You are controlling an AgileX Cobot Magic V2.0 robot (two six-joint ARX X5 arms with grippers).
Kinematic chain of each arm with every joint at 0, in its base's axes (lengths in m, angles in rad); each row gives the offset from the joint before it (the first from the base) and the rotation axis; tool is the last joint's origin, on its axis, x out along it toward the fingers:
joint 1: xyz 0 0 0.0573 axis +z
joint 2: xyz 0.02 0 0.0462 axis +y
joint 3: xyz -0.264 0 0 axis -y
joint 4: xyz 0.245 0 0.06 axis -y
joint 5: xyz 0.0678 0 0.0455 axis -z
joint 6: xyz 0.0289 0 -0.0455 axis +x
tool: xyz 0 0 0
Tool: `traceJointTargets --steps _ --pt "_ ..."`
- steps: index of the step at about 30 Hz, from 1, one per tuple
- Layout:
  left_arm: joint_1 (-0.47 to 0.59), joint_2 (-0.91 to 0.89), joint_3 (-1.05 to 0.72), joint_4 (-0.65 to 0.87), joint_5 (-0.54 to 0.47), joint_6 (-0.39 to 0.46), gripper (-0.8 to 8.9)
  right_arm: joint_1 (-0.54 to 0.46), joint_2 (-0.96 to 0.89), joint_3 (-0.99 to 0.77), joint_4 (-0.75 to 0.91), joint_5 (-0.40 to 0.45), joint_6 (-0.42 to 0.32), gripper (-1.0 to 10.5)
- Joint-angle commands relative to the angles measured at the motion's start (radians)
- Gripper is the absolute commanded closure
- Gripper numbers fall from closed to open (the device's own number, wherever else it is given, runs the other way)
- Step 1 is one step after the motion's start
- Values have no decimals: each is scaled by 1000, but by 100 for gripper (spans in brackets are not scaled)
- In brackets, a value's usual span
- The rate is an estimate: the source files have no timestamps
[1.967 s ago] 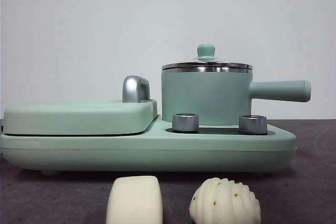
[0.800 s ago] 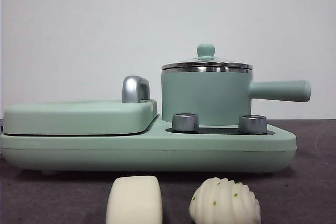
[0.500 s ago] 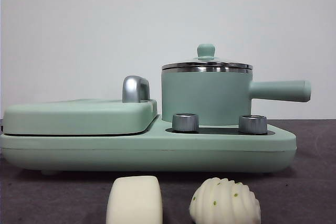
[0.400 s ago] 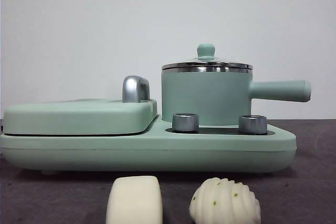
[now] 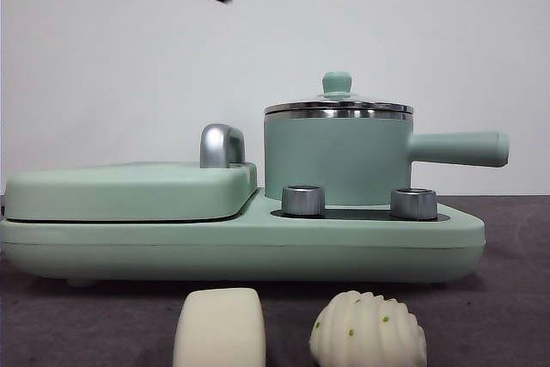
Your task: Put the buns in a small steamer
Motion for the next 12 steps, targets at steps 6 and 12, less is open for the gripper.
traceJointTargets --steps 6,12 --pt "-90 295 312 -135 -106 59 318 10 3 18 7 -3 17 509" --pt "-154 465 513 -215 -240 85 318 9 3 18 7 0 20 509"
